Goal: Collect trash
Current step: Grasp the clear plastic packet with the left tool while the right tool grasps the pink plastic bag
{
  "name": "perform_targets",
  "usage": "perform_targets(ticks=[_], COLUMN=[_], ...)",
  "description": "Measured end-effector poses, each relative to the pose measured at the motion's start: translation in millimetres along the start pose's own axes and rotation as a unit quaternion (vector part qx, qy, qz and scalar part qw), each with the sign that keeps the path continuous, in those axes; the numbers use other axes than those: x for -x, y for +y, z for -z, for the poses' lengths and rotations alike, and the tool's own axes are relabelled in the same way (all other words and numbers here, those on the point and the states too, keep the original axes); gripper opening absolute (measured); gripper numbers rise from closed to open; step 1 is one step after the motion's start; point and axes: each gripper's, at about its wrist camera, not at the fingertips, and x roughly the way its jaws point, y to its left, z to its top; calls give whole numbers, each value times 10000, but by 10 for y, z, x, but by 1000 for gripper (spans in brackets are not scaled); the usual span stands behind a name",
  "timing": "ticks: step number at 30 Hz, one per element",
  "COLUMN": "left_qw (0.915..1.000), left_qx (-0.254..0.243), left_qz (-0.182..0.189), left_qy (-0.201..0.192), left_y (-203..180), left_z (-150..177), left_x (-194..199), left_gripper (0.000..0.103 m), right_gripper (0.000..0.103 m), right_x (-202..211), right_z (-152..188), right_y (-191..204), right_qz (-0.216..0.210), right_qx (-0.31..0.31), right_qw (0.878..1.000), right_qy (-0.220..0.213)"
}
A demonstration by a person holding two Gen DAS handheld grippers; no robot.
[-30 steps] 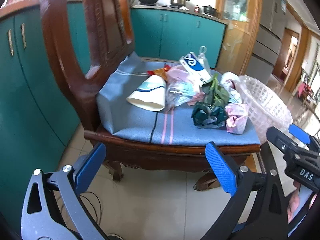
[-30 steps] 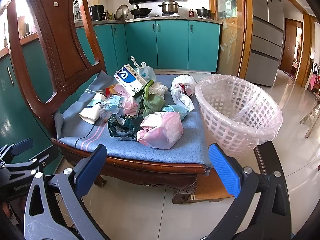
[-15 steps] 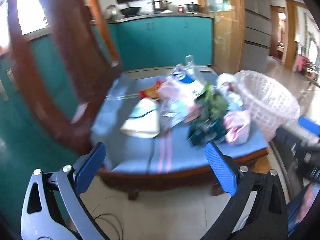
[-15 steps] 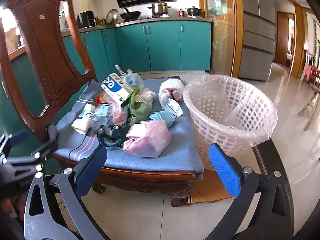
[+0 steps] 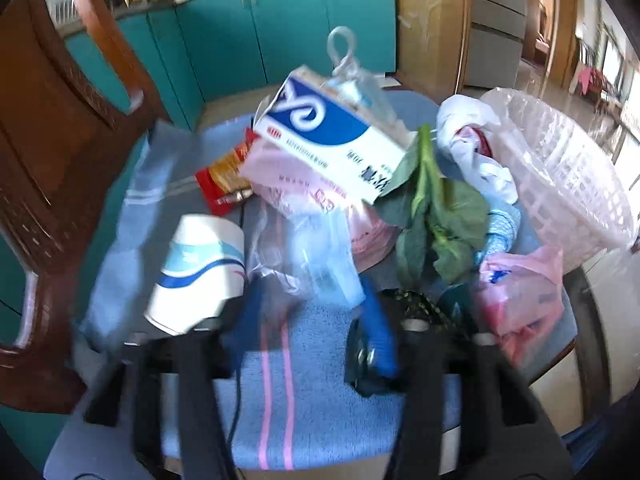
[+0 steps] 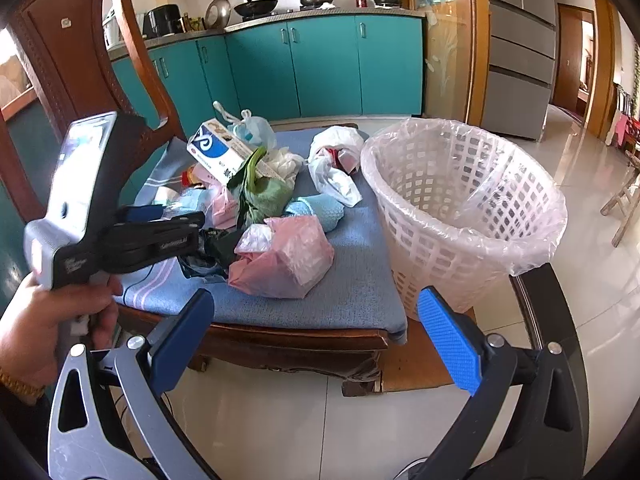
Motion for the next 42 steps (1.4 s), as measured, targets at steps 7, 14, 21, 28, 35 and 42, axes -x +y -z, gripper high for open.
perform_targets(ticks=[7,14,21,28,35,42], left_qw=[9941,9832,9936,9958,9987,9974], left_qx=[610,838,374,-135,-299,329], left_qz=[441,730,176,134,-134,223], left_qy=[-780,-1448,-1055,-896,-397,-596], left_y=[284,451,368,94,-55,239], left_z=[-22,240,233,38,-170,-204], left_x=[589,1267,845,495,-19,126], left_gripper=[1,1,74,76,39,5], right_gripper=[100,100,76,57,56,56], right_x=[-236,-671,-1040,-761,-460,-402], right_z=[-118,-311,-289,-336,-384,-427], right_y=[85,90,91,-24,-159,-150], right_qz=[-17,-151,-619,-902,-1115,-1100], right_qx=[136,-163,-500,-784,-881,-789], right_qw=[9999,9984,9912,9905,9890,9904], right_qy=[84,528,1054,685,409,282])
